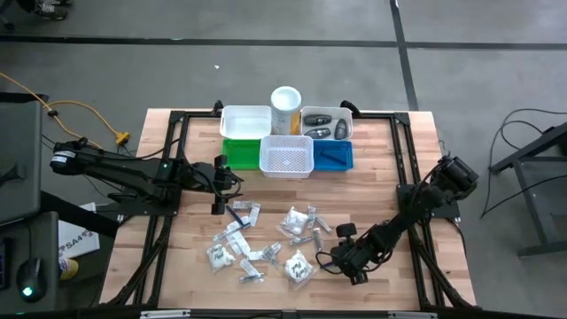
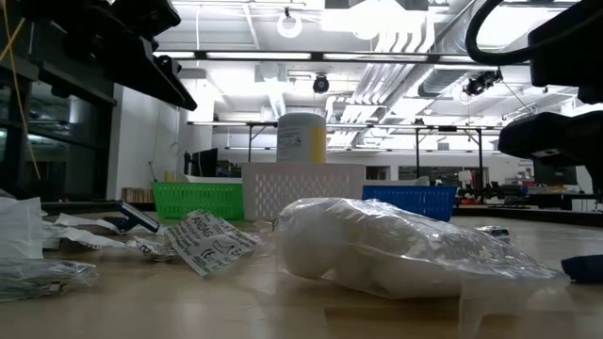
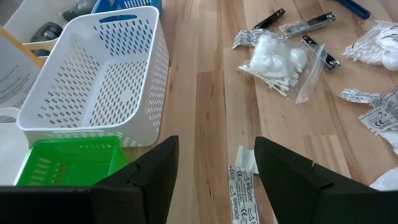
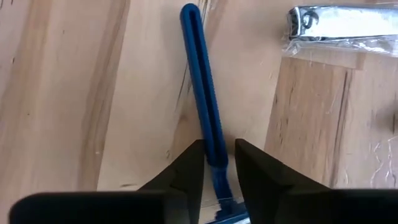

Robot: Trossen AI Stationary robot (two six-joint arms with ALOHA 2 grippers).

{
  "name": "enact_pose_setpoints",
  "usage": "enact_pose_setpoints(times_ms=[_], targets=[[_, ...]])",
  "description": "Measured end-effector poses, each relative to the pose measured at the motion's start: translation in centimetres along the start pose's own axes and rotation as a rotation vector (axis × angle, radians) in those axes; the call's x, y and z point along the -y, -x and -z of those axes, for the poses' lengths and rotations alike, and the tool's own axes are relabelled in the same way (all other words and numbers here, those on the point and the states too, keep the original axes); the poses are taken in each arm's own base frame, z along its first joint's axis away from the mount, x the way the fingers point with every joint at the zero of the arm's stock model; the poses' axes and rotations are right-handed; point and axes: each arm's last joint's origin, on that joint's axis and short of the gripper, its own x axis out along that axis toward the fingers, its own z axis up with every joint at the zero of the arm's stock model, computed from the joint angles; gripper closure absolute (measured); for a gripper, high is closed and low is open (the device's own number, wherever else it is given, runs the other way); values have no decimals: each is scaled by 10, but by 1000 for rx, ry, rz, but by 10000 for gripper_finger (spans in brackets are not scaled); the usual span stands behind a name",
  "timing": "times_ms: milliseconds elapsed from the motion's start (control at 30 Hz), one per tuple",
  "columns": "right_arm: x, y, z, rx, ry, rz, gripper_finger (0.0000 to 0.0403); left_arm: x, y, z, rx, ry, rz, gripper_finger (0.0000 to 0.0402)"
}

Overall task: Pick & Place Travel size toiletries
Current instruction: Put the blue razor into the blue bin

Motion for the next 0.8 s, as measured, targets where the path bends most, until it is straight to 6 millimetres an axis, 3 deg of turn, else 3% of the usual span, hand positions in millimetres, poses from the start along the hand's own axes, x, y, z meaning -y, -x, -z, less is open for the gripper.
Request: enact_pose_setpoints(times_ms=[333, 533, 800], targets=[[4, 1, 6, -66, 3, 36, 377, 0, 0, 0, 0, 0, 0, 193], [12, 7, 2, -60, -76, 36, 377, 0, 0, 0, 0, 2, 0, 193], [37, 43, 2, -77, -138, 114, 379, 0, 0, 0, 0, 3, 0, 193]])
